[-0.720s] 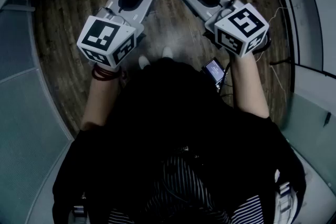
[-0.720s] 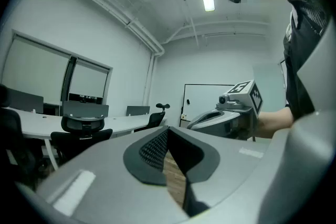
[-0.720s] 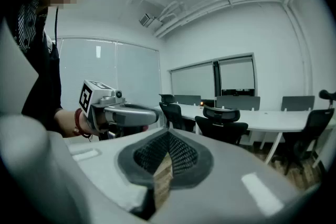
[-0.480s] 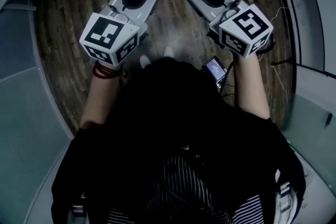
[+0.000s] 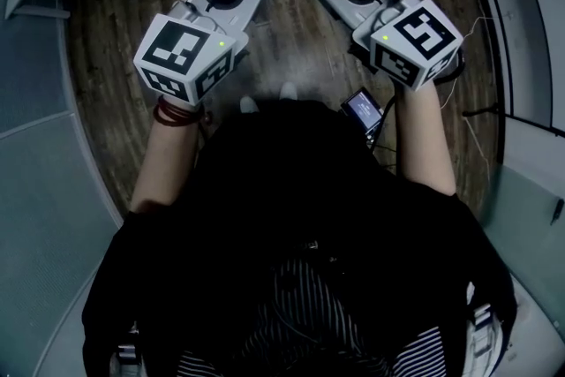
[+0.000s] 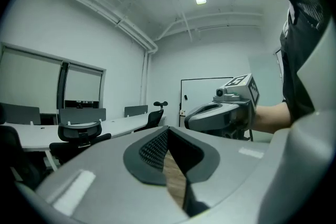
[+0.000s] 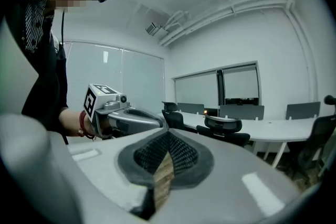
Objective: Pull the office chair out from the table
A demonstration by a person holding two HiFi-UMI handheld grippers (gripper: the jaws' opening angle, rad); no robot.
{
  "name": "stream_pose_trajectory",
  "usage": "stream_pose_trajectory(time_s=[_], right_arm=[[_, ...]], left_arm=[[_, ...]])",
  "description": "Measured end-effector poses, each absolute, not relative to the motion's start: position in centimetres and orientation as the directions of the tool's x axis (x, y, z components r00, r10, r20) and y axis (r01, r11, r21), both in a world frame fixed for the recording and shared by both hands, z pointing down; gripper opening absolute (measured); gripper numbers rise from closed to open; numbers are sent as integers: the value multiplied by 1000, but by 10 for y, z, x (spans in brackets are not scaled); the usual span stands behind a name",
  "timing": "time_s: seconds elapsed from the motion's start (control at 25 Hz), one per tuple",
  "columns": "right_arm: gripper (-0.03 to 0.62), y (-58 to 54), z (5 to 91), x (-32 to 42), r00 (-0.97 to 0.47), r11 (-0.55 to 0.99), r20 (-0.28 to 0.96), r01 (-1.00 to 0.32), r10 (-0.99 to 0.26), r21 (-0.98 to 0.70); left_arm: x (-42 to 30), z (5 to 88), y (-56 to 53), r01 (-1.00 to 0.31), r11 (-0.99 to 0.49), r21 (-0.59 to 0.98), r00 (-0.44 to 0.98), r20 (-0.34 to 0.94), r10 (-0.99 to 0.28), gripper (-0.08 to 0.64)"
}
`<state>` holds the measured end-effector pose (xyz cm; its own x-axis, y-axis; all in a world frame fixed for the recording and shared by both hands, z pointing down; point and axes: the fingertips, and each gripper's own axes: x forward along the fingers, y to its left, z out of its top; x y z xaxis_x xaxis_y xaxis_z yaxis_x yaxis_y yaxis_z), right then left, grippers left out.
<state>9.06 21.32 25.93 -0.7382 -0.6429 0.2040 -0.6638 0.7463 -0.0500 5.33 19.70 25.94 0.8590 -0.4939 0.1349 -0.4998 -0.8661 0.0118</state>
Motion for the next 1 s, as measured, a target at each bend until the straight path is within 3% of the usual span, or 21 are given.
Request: stream_pose_trajectory(time_s=[1.0], right_arm=[[0,175,284,129,-794,796,203,-599,-574,-93]], left_arm=[[86,278,157,-588,-808,31,803,144,-579,2]])
